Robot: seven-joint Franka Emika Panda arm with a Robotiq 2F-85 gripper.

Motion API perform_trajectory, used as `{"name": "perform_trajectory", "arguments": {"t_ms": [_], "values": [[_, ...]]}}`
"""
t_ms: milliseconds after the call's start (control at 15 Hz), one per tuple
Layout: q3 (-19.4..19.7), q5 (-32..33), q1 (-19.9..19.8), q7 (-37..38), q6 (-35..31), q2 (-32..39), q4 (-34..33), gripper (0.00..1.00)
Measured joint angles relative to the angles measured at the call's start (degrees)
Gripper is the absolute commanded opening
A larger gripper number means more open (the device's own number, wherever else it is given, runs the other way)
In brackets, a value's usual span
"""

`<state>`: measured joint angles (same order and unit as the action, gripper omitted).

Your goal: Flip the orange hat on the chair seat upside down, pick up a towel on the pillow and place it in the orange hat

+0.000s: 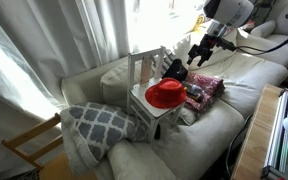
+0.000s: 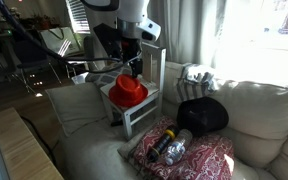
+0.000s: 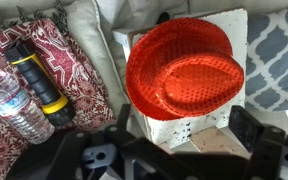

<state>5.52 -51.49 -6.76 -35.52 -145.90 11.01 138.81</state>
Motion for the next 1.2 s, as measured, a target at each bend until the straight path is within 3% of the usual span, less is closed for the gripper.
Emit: {"name": "perform_trajectory", "arguments": {"t_ms": [400, 1200], "values": [[-0.5, 0.3, -0.5, 0.3, 0.5, 2.1, -1.3, 1.0], [-4.3, -5.2, -8.7, -11.0, 7.1, 22.7, -13.9, 1.0]]}}
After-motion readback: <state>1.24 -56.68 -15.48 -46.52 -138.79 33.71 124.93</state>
